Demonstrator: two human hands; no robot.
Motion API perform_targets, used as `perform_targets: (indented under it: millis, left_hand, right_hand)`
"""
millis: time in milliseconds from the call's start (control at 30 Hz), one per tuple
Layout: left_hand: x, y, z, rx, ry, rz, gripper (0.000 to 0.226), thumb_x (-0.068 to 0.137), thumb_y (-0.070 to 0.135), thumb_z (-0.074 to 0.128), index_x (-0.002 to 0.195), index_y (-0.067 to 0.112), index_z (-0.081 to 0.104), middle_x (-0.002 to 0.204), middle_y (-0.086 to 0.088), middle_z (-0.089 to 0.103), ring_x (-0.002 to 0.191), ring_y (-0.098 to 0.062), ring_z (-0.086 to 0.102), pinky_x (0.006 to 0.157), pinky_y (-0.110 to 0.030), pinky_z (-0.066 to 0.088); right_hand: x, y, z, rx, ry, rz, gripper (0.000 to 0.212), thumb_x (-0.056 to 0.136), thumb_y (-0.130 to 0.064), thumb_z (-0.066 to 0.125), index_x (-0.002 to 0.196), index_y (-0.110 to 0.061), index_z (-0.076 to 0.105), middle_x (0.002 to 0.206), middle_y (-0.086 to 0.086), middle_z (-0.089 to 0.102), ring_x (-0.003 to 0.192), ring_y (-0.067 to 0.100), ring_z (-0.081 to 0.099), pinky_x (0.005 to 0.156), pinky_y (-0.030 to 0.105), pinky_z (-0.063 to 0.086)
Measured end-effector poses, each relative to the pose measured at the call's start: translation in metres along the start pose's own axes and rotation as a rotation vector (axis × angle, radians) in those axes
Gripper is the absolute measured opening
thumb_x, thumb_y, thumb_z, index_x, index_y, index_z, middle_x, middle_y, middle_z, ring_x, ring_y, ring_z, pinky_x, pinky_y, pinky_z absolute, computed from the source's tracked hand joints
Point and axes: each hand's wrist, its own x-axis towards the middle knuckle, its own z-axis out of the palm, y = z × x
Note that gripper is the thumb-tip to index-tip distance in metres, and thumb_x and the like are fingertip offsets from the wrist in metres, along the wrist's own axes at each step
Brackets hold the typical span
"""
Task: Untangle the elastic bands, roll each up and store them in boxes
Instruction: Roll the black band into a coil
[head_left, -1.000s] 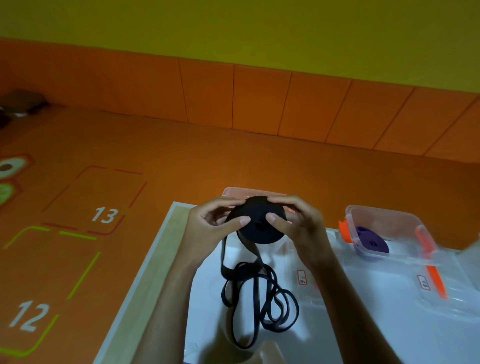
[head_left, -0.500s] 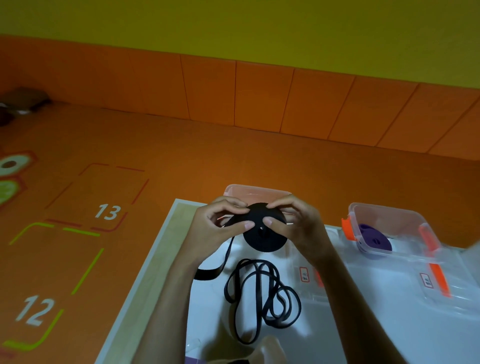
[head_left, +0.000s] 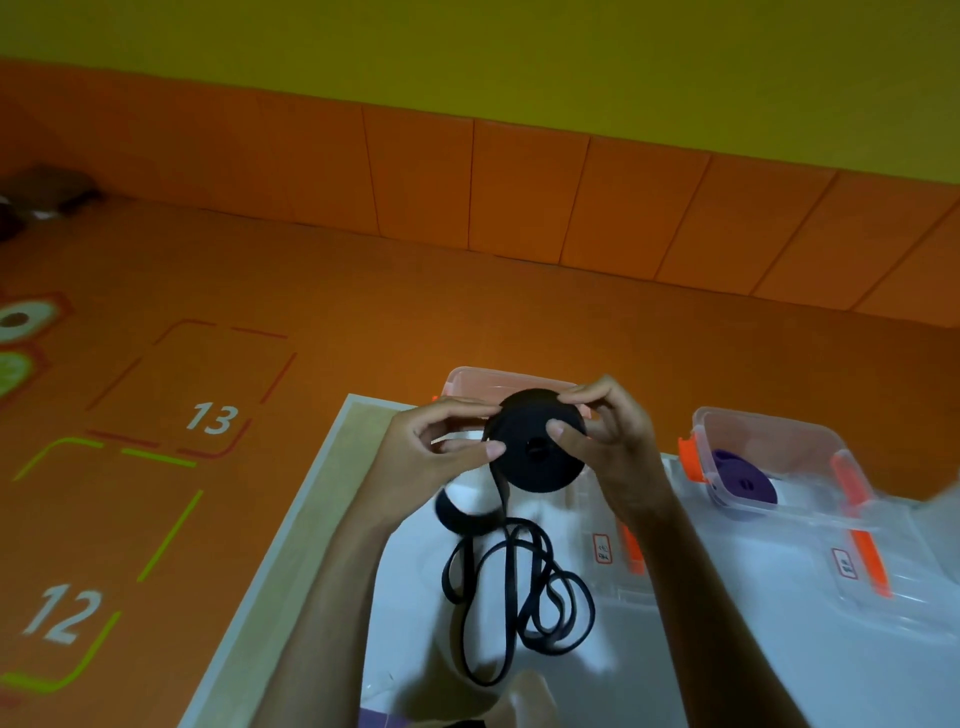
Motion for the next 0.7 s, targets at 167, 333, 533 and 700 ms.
perform_targets:
  millis: [167, 333, 533, 700]
  left_hand:
    - [-0.002, -0.002, -0.004, -0.007, 0.015, -0.043, 0.029, 0.076, 0.032, 0.091, 0.103, 0.027, 0.083, 0.113, 0.000, 0.079, 0.109, -0.020, 0.075, 0.089, -0.031, 0.062]
    - [-0.004, -0.004, -0.002, -0.014, 0.028, -0.051, 0.027, 0.076, 0.028, 0.091, 0.100, 0.021, 0.081, 0.109, -0.003, 0.080, 0.106, -0.022, 0.075, 0.090, -0.032, 0.061]
    - [-0.008, -0.005, -0.003, 0.009, 0.031, -0.039, 0.021, 0.081, 0.029, 0.090, 0.100, 0.025, 0.082, 0.109, -0.003, 0.080, 0.107, -0.022, 0.075, 0.094, -0.031, 0.060]
    - [-0.017, -0.002, -0.016, -0.011, -0.035, -0.095, 0.033, 0.084, 0.020, 0.088, 0.115, 0.028, 0.079, 0.113, 0.001, 0.080, 0.100, -0.014, 0.077, 0.084, -0.021, 0.058]
  right_hand:
    - [-0.004, 0.008, 0.002, -0.036, 0.001, 0.043, 0.028, 0.076, -0.022, 0.082, 0.095, -0.022, 0.061, 0.114, 0.025, 0.061, 0.112, 0.048, 0.063, 0.087, 0.064, 0.059]
    - [-0.008, 0.007, 0.003, -0.030, -0.134, 0.113, 0.037, 0.082, -0.011, 0.077, 0.108, -0.027, 0.056, 0.114, 0.003, 0.069, 0.112, 0.031, 0.068, 0.085, 0.040, 0.064]
    - [-0.004, -0.001, 0.005, -0.136, -0.120, 0.023, 0.031, 0.082, -0.024, 0.076, 0.105, -0.045, 0.074, 0.111, -0.012, 0.075, 0.109, 0.017, 0.071, 0.089, 0.026, 0.059]
    - [-0.007, 0.001, 0.015, 0.019, -0.077, 0.096, 0.029, 0.077, -0.025, 0.082, 0.103, -0.038, 0.079, 0.114, -0.006, 0.076, 0.111, 0.024, 0.072, 0.088, 0.040, 0.064]
